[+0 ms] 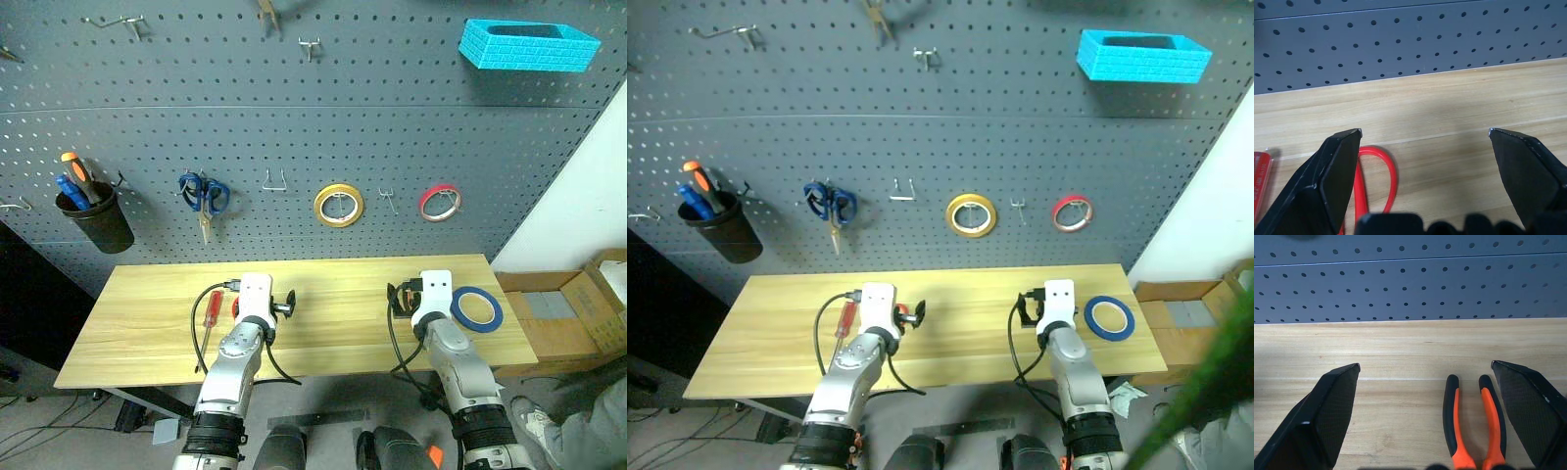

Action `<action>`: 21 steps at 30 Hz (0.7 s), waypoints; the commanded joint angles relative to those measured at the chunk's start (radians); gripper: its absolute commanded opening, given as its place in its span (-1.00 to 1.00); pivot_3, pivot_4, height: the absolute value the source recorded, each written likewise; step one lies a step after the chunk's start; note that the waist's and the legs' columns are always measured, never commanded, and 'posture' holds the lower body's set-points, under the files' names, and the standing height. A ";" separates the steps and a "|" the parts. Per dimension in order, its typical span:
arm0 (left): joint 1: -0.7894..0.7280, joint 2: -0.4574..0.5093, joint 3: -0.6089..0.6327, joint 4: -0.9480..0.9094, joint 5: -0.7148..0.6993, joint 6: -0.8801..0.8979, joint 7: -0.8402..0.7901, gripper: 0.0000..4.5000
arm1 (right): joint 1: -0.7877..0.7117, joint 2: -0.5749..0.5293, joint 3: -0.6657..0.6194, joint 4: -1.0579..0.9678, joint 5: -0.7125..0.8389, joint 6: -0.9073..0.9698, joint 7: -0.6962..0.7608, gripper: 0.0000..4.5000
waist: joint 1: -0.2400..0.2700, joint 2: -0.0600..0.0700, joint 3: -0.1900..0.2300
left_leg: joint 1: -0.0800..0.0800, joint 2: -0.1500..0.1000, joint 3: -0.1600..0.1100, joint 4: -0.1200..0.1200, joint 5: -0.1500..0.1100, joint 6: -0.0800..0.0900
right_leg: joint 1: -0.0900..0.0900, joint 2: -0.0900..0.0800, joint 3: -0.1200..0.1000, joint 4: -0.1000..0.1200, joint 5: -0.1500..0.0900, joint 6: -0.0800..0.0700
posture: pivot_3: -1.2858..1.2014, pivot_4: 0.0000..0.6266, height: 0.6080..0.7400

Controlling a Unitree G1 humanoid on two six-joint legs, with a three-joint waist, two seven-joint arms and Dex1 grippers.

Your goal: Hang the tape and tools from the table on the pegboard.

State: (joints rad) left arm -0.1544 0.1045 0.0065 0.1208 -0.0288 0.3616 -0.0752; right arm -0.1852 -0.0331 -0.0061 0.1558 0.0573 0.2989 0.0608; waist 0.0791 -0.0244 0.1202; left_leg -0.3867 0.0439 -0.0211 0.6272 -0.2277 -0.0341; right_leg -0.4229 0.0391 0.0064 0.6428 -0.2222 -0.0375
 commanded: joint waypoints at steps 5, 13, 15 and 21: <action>-0.003 -0.007 0.006 -0.060 0.003 -0.010 0.016 0.99 | -0.010 -0.007 0.007 -0.058 -0.008 -0.005 0.003 1.00 | 0.000 0.000 0.000 | 0.000 0.000 0.000 0.000 0.000 0.000 | 0.000 0.000 0.000 0.000 0.000 0.000 | 0.25 -0.74 1.00; 0.001 -0.009 0.003 -0.061 -0.002 -0.008 0.014 0.99 | -0.006 -0.010 0.012 -0.065 -0.008 -0.002 0.003 1.00 | 0.000 0.000 0.000 | 0.000 0.000 0.000 0.000 0.000 0.000 | 0.000 0.000 0.000 0.000 0.000 0.000 | 0.25 -0.75 1.00; 0.002 -0.010 0.002 -0.061 -0.003 -0.008 0.013 0.99 | -0.005 -0.011 0.012 -0.066 -0.007 -0.001 0.003 1.00 | 0.000 0.000 0.000 | 0.000 0.000 0.000 0.000 0.000 0.000 | 0.000 0.000 0.000 0.000 0.000 0.000 | 0.25 -0.75 1.00; 0.005 -0.014 0.002 -0.065 -0.008 -0.007 0.010 0.99 | -0.002 -0.013 0.014 -0.072 -0.008 0.004 0.002 1.00 | 0.000 0.000 0.000 | 0.000 0.000 0.000 0.000 0.000 0.000 | 0.000 0.000 0.000 0.000 0.000 0.000 | 0.25 -0.73 1.00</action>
State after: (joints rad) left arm -0.1490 0.0937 0.0077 0.1089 -0.0331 0.3635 -0.0604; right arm -0.1829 -0.0379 0.0059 0.1385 0.0572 0.3043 0.0617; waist 0.0791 -0.0246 0.1204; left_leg -0.3868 0.0440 -0.0211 0.6273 -0.2277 -0.0341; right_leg -0.4229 0.0391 0.0064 0.6428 -0.2222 -0.0375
